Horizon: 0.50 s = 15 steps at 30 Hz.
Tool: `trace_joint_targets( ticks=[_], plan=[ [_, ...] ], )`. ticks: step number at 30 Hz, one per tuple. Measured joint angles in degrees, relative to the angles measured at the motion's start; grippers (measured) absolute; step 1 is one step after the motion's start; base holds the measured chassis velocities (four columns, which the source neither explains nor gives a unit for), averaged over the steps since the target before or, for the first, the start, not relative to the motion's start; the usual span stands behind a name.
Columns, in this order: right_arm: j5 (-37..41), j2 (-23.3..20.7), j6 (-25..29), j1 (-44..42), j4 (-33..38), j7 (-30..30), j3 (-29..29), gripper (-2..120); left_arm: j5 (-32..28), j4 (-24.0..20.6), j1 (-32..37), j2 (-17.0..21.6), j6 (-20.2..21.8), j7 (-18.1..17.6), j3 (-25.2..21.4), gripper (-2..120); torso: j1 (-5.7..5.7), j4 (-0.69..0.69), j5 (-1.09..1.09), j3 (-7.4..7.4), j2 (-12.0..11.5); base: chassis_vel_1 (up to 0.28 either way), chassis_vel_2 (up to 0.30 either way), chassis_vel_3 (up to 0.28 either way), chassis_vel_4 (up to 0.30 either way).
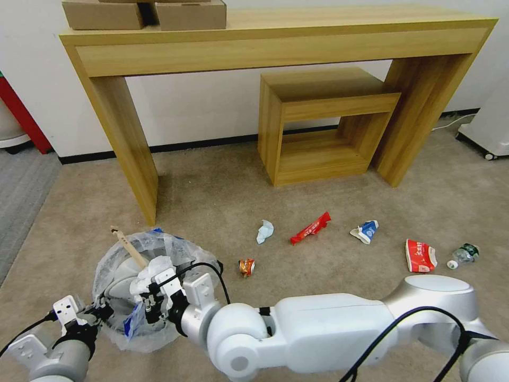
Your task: Pick up the trash bin and place the garbage on the floor into it.
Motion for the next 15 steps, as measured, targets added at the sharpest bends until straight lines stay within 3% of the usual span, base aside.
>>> trace_joint_targets(
  ticks=[7, 15],
  plan=[
    [0.4, 1.3, -1.5, -1.0, -2.2, 1.1, 0.2, 7, 0.0, -0.2, 0.4, 0.3, -0.1, 0.1, -0.1, 0, 0.0, 0.0, 0.01, 0.0, 0.0, 0.0, 0.0, 0.0, 0.0],
    [0.9, 2.6, -3.3, -1.7, -3.0, 2.9, 0.4, 38, 0.3, 0.3, 0.5, 0.0, -0.4, 0.4, 0.2, 0, 0.0, 0.0, 0.01, 0.0, 0.0, 0.0, 0.0, 0.0, 0.0]
  ],
)
